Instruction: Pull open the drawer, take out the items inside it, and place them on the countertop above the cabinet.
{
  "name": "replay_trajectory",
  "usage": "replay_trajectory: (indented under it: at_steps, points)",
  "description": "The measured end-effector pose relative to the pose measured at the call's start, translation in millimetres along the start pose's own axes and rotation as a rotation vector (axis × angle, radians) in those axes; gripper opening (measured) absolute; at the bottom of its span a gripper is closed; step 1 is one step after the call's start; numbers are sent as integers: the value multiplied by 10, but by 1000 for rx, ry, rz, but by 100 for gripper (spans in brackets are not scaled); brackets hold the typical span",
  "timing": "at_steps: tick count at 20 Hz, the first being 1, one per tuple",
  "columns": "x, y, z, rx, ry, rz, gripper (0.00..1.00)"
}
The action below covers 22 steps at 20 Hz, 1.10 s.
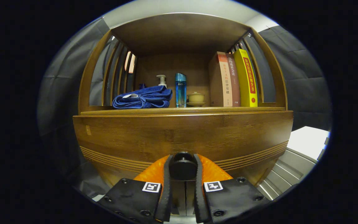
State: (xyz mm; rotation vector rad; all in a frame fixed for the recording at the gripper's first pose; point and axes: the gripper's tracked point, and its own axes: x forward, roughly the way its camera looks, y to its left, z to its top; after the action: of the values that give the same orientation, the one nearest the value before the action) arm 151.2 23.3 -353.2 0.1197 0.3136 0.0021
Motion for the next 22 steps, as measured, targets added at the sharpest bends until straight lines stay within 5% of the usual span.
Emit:
replay_trajectory:
  at_steps: [22]
  points:
    - [-976,-26,78,-22,36,-47,37]
